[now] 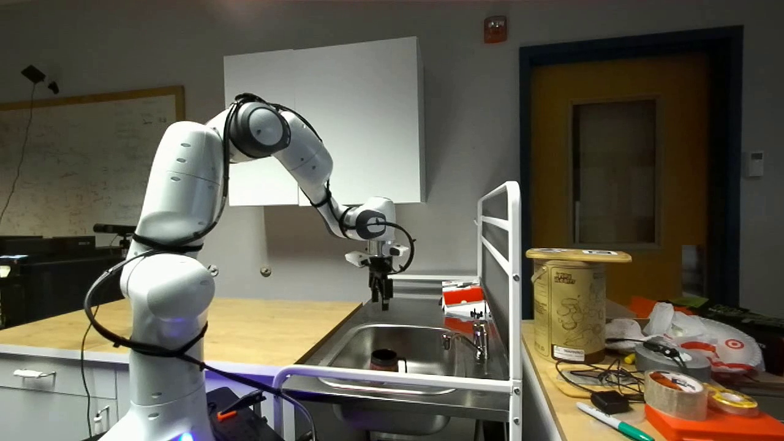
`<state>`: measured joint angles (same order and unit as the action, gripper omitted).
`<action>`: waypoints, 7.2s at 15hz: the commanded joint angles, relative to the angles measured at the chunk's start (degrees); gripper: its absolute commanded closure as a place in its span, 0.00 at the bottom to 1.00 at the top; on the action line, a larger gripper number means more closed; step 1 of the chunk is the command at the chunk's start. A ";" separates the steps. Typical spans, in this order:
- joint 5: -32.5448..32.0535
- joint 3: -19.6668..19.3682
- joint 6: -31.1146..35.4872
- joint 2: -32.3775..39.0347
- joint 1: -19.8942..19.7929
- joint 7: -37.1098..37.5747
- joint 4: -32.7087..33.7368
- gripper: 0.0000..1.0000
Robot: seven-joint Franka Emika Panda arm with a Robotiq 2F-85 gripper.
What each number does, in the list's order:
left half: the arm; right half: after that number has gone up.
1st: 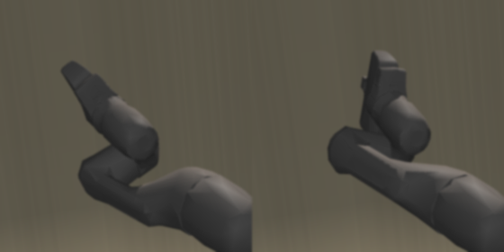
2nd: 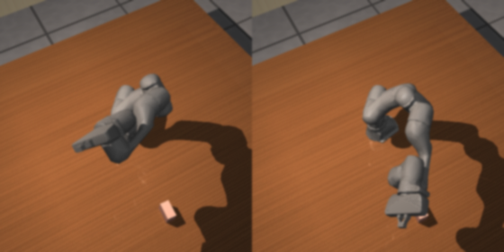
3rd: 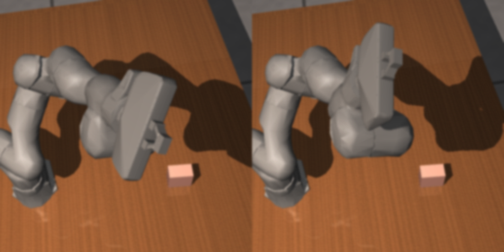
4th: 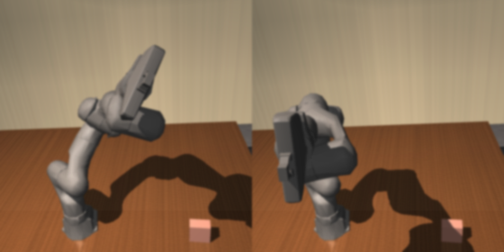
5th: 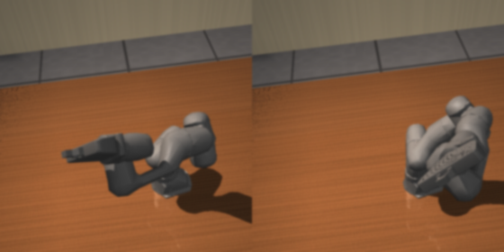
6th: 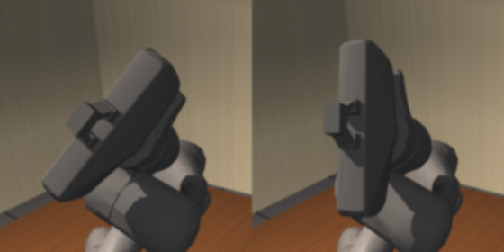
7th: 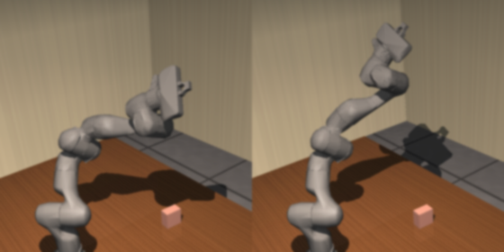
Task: Remove the brown mug from the sink
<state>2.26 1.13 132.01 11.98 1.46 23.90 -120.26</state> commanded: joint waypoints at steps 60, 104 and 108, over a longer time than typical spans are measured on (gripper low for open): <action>13.98 -7.02 8.40 18.82 4.10 49.53 11.46 0.94; 11.07 -4.28 -41.19 48.77 -12.17 26.39 93.59 0.94; 11.47 -5.56 -39.98 50.51 -12.35 25.54 93.00 0.94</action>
<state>14.38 -4.37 93.30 60.13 -10.36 50.28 -31.73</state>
